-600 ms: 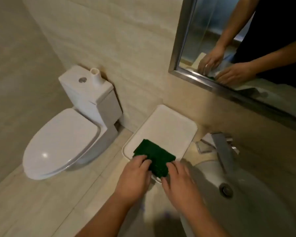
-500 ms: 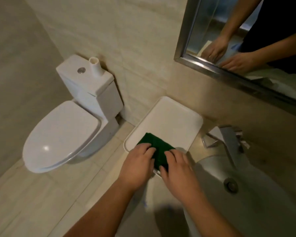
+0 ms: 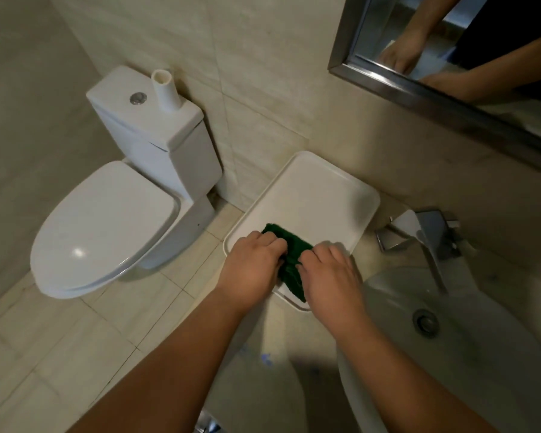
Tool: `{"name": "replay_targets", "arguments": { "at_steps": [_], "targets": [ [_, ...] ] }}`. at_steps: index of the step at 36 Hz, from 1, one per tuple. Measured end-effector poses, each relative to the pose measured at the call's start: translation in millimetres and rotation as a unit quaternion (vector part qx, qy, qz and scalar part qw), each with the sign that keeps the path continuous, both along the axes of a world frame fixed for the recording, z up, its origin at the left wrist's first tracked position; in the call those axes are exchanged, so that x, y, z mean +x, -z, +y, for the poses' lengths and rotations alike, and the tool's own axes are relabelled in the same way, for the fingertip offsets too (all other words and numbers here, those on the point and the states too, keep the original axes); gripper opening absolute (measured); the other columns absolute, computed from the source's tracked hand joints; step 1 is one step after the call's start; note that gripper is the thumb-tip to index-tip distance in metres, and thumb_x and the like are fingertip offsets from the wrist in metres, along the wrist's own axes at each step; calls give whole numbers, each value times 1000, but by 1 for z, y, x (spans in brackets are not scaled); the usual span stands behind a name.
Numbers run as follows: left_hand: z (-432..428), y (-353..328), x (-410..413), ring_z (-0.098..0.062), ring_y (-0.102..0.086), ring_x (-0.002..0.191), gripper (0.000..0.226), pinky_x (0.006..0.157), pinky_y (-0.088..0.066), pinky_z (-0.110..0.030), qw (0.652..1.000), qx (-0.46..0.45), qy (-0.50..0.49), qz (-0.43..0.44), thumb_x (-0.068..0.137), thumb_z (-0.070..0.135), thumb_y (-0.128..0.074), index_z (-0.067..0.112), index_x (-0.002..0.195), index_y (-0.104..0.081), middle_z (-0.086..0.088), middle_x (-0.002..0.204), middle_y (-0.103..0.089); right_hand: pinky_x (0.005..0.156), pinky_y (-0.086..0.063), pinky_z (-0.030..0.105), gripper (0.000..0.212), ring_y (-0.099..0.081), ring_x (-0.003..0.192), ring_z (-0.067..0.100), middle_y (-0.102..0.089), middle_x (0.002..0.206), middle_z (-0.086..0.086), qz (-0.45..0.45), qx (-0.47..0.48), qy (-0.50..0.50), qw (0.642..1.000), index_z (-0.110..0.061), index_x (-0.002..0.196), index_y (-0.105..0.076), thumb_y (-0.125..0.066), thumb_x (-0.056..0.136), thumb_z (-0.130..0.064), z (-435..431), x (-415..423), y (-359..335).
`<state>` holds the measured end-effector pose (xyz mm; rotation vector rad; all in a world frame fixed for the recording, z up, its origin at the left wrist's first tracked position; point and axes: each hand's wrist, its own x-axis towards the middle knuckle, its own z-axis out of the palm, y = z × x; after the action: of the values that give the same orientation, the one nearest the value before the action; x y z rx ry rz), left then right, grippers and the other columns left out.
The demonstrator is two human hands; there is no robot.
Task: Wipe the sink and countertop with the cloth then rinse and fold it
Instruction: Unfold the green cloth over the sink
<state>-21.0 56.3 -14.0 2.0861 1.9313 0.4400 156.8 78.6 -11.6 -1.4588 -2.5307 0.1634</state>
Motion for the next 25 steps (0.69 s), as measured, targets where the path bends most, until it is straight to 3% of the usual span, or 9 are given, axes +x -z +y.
{"name": "replay_targets", "arguments": {
  "at_steps": [6, 10, 14, 16, 18, 21, 23, 25],
  "targets": [
    [3, -41, 12, -25, -57, 79, 11, 65, -41, -35, 999, -11, -24, -30, 97, 20, -61, 12, 105, -65, -5, 96, -61, 82, -48, 41, 12, -53, 87, 22, -60, 91, 0, 39, -65, 4, 997, -16, 94, -61, -55, 101, -24, 14, 7, -30],
    [8, -79, 20, -19, -58, 82, 16, 71, -51, -39, 996, -14, -37, -80, 107, 29, -48, 20, 112, -60, 1, 103, -55, 74, -42, 35, 14, -50, 88, 16, -56, 99, 1, 145, -136, 47, 979, -12, 102, -59, -49, 105, -22, 19, 10, -72],
    [14, -119, 30, -18, -58, 86, 16, 77, -53, -41, 993, 5, -25, -119, 109, 30, -46, 21, 113, -58, 2, 105, -55, 66, -46, 35, 12, -56, 81, 7, -58, 91, -7, 239, -214, 93, 942, -21, 103, -53, -45, 107, -29, 20, 16, -114],
    [15, -134, 37, -16, -57, 84, 15, 76, -51, -38, 991, 20, -21, -132, 109, 30, -46, 21, 112, -58, 2, 104, -55, 71, -50, 33, 12, -59, 84, 3, -61, 92, -13, 268, -224, 118, 930, -26, 109, -55, -46, 107, -33, 18, 24, -127],
    [15, -146, 47, -9, -54, 81, 12, 72, -45, -25, 987, 32, -18, -158, 109, 29, -48, 22, 108, -58, 3, 101, -56, 70, -50, 23, 12, -61, 85, 1, -65, 93, -13, 321, -203, 129, 916, -27, 111, -59, -48, 106, -31, 15, 33, -135],
    [9, -163, 67, -2, -54, 83, 11, 70, -39, -10, 979, 49, -15, -197, 109, 29, -48, 27, 102, -56, 8, 93, -57, 65, -48, 13, 18, -61, 77, -1, -67, 85, -13, 476, -223, 108, 844, -19, 108, -65, -53, 102, -31, 9, 50, -142],
    [4, -172, 82, 0, -55, 83, 13, 68, -38, -8, 972, 61, -8, -226, 109, 30, -47, 27, 100, -56, 11, 88, -58, 68, -52, 20, 33, -62, 81, 6, -67, 88, -5, 566, -282, 60, 772, -14, 113, -66, -58, 95, -40, 2, 69, -141],
    [-3, -179, 97, 0, -56, 77, 16, 64, -40, -11, 962, 72, 1, -263, 110, 31, -46, 29, 97, -56, 11, 81, -59, 74, -55, 26, 42, -66, 90, 14, -71, 98, 3, 585, -322, 18, 744, -15, 119, -66, -67, 89, -45, -8, 91, -138]
  ]
}}
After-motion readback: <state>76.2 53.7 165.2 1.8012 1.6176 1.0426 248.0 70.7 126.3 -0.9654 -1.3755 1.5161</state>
